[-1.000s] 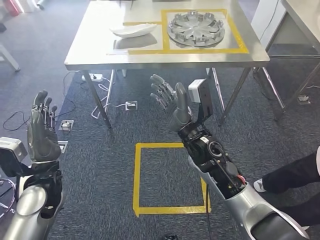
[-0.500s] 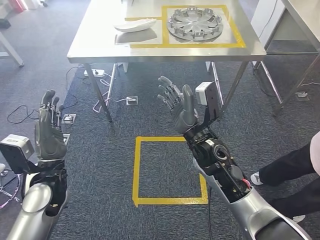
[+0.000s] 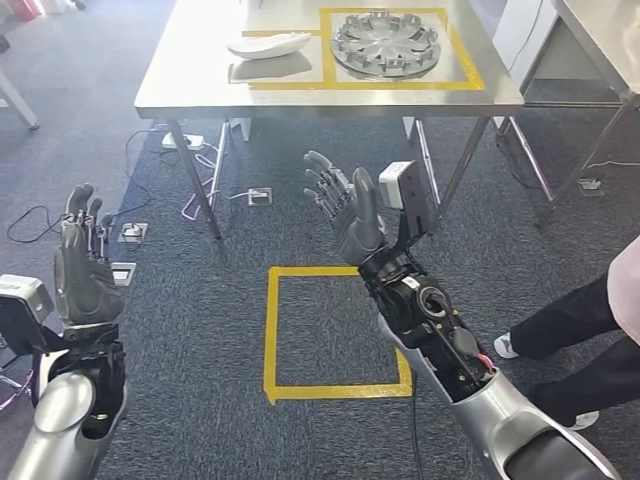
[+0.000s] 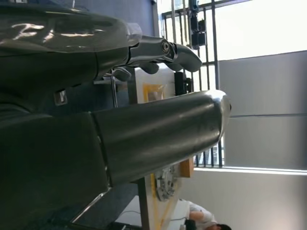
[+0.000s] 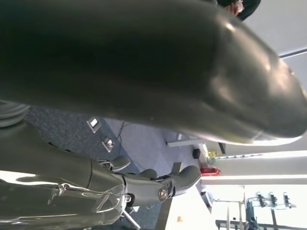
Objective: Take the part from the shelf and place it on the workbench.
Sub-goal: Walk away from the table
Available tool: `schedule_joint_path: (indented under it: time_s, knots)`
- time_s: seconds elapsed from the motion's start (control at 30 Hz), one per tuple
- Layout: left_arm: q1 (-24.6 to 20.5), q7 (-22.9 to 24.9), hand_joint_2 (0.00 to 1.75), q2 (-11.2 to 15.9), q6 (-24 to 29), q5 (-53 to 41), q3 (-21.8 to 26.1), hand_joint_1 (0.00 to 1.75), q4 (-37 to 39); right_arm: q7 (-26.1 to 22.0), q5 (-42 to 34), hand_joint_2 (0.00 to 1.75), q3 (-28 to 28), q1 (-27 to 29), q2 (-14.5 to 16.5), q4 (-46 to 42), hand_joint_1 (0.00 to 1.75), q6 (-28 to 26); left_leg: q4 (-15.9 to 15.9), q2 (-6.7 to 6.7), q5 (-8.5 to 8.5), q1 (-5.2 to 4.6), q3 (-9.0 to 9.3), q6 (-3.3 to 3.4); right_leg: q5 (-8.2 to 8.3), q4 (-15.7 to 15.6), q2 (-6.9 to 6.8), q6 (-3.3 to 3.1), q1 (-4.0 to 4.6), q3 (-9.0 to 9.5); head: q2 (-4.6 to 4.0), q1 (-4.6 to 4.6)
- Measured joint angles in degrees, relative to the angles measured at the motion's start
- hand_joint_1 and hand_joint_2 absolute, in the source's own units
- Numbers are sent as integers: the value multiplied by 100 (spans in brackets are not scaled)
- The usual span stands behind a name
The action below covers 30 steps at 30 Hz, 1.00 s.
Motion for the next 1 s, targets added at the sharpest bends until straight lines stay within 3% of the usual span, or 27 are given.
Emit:
schedule_joint_path:
  time_s: [0.07,0.13,0.17,0.2,0.23,0.27,0.33,0.4,0.47,0.53,0.57,0.63,0.7,0.73,0.8,0.87,0.9,0.97,1.0]
  knots:
    - [-4,0,0,-1,1,4,-1,0,-7,11,29,0,-1,0,-3,-1,0,-5,-29,-24,50,5,-13,83,-324,461,1,24,-11,-199,0,41]
    - [3,0,0,-1,-2,13,-3,0,-8,28,66,0,2,9,-5,-2,0,-14,-26,-66,76,-17,-45,123,-757,1303,9,26,0,-519,0,100]
    - [12,0,0,-1,-4,16,-4,0,-8,38,77,0,4,19,-5,-2,0,-17,-24,-96,85,-30,-61,134,-873,1628,12,25,4,-632,1,120]
    - [19,0,0,-1,-4,18,-5,0,-8,44,80,0,8,31,-5,-2,0,-19,-20,-136,93,-42,-73,140,-882,1753,16,18,7,-653,1,132]
    - [24,0,0,-1,-4,18,-6,0,-8,47,80,0,10,40,-6,-2,0,-19,-15,-184,99,-52,-79,141,-780,1633,27,1,8,-556,1,143]
    - [25,-1,0,-1,-4,19,-7,0,-8,49,80,0,10,44,-9,-2,0,-20,-6,-236,102,-59,-79,139,-597,1300,68,-25,10,-361,0,156]
    - [17,-5,0,-1,-7,23,-7,0,-8,50,80,0,10,38,-18,-1,0,-23,23,-330,109,-62,-102,119,-298,502,303,-84,5,69,-1,174]
    - [8,-17,0,-1,-15,34,-8,0,-8,47,81,0,13,30,-22,-1,0,-25,49,-418,142,-43,-180,61,-244,109,446,-104,14,267,0,183]
    - [12,-28,0,3,-23,46,-9,0,-8,41,83,0,16,26,-23,-1,0,-26,48,-510,187,-28,-249,-22,-249,26,342,-112,13,301,1,200]
    - [3,-37,0,11,-24,51,-9,0,-8,37,85,0,16,16,-24,-2,0,-26,191,-403,95,-44,-340,-82,-216,-46,204,-158,-12,330,1,176]
    - [-9,-40,0,15,-26,52,-9,0,-8,36,86,0,15,11,-24,-2,0,-26,429,-289,-41,-51,-458,-107,-200,-78,129,-185,-22,343,0,134]
    - [-14,-45,0,17,-33,54,-10,0,-8,37,87,0,16,7,-25,-1,0,-25,1196,-93,-396,-25,-836,-160,-190,-85,-12,-212,2,329,0,51]
    - [12,-46,0,19,-37,56,-11,0,-6,38,87,0,17,12,-25,1,0,-26,1714,-35,-531,13,-1094,-206,-189,-83,-157,-216,14,311,1,14]
    - [19,-46,0,21,-37,57,-11,0,-5,38,87,0,18,10,-25,1,0,-26,1664,-12,-453,29,-1063,-222,-188,-81,-226,-214,14,306,1,0]
    - [10,-46,0,25,-37,57,-11,0,-4,37,87,0,20,2,-25,1,0,-27,926,144,-100,47,-658,-232,-196,-72,-351,-197,15,313,0,-25]
    - [-18,-50,0,24,-37,56,-12,0,-4,35,87,0,19,-14,-25,1,0,-26,209,344,124,10,-281,-186,-216,-55,-453,-151,43,312,0,-37]
    - [-30,-52,0,25,-37,55,-13,0,-5,33,87,0,20,-22,-25,1,0,-26,54,389,148,-12,-212,-150,-225,-49,-498,-122,60,314,0,-28]
    - [-42,-56,0,27,-37,56,-13,0,-7,30,87,0,24,-30,-25,1,0,-23,31,274,151,-42,-229,-62,-236,-52,-594,-61,60,328,1,3]
    - [-46,-55,0,30,-37,56,-13,0,-7,27,87,0,26,-32,-25,1,0,-22,20,219,162,-40,-229,-27,-270,-32,-570,-25,44,320,1,12]
